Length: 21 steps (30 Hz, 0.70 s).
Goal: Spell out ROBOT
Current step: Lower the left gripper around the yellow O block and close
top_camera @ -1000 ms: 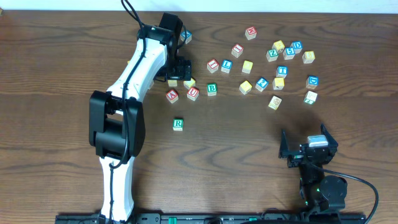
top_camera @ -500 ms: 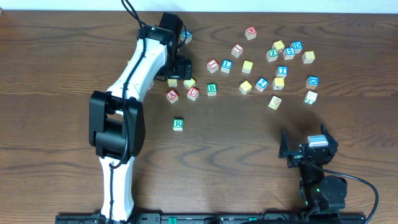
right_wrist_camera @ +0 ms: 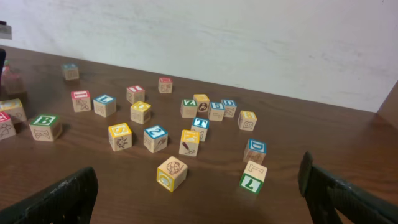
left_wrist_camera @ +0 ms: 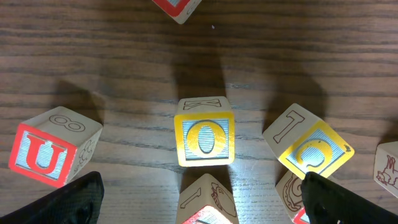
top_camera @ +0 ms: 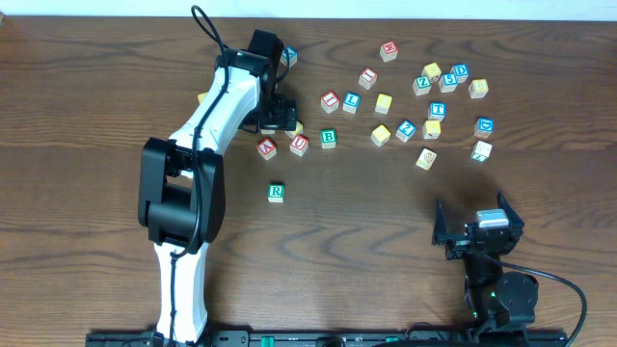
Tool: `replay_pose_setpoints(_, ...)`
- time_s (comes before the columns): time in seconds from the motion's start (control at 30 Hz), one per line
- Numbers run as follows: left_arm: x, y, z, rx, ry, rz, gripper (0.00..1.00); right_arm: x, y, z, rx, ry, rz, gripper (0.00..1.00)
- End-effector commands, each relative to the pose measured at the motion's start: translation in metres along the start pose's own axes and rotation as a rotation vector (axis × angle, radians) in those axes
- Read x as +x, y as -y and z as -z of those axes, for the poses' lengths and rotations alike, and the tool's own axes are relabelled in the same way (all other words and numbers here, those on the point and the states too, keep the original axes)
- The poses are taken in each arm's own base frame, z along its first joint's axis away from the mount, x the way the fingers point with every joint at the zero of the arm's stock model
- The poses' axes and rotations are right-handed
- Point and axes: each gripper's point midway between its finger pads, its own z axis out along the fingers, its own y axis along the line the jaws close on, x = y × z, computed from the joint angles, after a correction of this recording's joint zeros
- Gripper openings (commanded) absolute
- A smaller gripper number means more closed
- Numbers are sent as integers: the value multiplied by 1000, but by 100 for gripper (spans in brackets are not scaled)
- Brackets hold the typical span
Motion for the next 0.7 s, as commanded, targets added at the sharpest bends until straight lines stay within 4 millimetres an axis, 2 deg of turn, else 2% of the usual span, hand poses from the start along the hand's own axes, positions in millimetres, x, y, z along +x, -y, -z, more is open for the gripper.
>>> replay_pose_setpoints(0.0, 1, -4, -9, -14, -13, -14, 100, 1, 0, 0, 1, -3, -8, 99)
replay_pose_setpoints(0.27, -5, -2, -14, -9, 9, -14, 100, 1, 0, 0, 1, -3, -8, 99)
replay_pose_setpoints(0.67, -3, -3, -38, -14, -15, -14, 100, 1, 1, 0, 1, -3, -8, 99)
